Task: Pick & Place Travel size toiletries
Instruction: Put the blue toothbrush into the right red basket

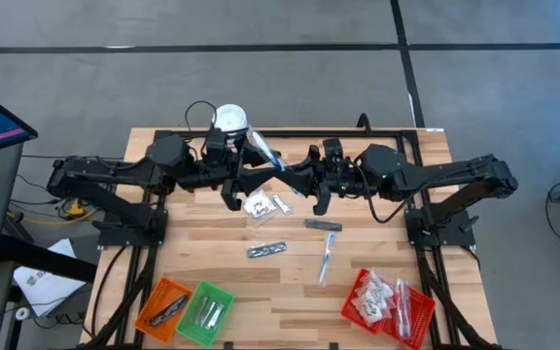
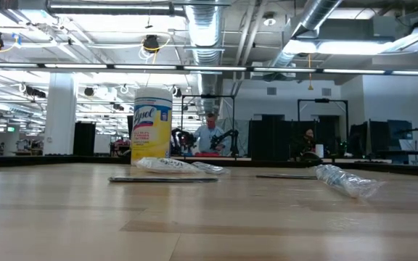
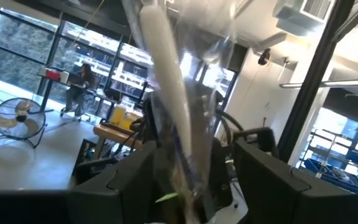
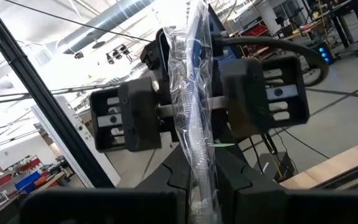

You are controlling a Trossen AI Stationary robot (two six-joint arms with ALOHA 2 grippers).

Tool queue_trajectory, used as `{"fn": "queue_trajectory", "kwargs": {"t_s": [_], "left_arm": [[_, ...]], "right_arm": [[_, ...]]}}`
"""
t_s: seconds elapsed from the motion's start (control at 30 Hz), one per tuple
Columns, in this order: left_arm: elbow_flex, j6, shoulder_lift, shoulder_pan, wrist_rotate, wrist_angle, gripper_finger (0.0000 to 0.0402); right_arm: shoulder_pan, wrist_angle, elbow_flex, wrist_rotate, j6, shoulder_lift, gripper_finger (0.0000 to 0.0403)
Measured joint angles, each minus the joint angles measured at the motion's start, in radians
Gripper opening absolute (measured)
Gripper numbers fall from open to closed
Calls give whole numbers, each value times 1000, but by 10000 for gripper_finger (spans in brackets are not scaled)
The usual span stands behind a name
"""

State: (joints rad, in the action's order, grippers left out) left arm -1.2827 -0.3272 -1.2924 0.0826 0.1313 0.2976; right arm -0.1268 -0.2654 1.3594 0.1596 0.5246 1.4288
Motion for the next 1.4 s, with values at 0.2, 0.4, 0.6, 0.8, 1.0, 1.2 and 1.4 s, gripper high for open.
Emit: {"fn": "queue_trajectory", "kwargs": {"t_s": [0.2, 0.4, 0.6, 0.8, 1.0, 1.2, 1.4], "left_arm": [[0, -3, 1, 0, -1, -1, 153], [0, -3, 1, 0, -1, -2, 51], [0, -19, 1, 0, -11, -4, 21], [0, -27, 1, 0, -37, -19, 11], [0, -47, 1, 0, -51, -34, 11], [0, -50, 2, 0, -61, -58, 11], [0, -74, 11, 0, -113, -88, 11]], "right_arm": [[0, 4, 0, 0, 0, 0, 24], [-1, 5, 0, -1, 0, 0, 25], [-1, 17, 0, -6, -5, 0, 48], [-3, 26, 0, -27, 16, 0, 108], [-2, 28, 0, -120, 135, 0, 199], [-3, 25, 0, -186, 169, -6, 264], [15, 33, 1, -182, 145, -44, 270]]}}
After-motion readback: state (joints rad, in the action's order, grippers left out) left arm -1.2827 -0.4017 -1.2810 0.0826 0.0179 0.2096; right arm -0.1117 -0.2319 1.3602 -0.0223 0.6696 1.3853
